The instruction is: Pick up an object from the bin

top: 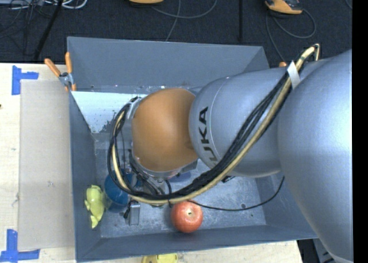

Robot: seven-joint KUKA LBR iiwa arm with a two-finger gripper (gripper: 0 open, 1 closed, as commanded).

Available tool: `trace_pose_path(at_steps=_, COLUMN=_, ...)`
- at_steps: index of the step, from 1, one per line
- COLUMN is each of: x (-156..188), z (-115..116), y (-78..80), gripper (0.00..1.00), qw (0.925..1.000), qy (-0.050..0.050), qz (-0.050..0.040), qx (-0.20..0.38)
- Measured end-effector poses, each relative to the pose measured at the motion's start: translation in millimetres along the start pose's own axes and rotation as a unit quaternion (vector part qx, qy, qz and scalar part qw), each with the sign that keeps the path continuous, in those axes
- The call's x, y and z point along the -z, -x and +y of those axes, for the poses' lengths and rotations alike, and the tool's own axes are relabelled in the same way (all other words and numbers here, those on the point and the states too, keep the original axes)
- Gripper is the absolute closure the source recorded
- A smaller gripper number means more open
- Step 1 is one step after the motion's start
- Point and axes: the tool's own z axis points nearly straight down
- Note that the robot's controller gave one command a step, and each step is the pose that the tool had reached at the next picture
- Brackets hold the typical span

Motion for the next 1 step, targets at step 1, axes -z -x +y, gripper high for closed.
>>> trace_pose_path(at_steps=1, x=-22.9, z=-8.1, y=27.3, gripper=0.0, qw=0.9999, qy=0.0, qz=-0.0009, qx=-0.015)
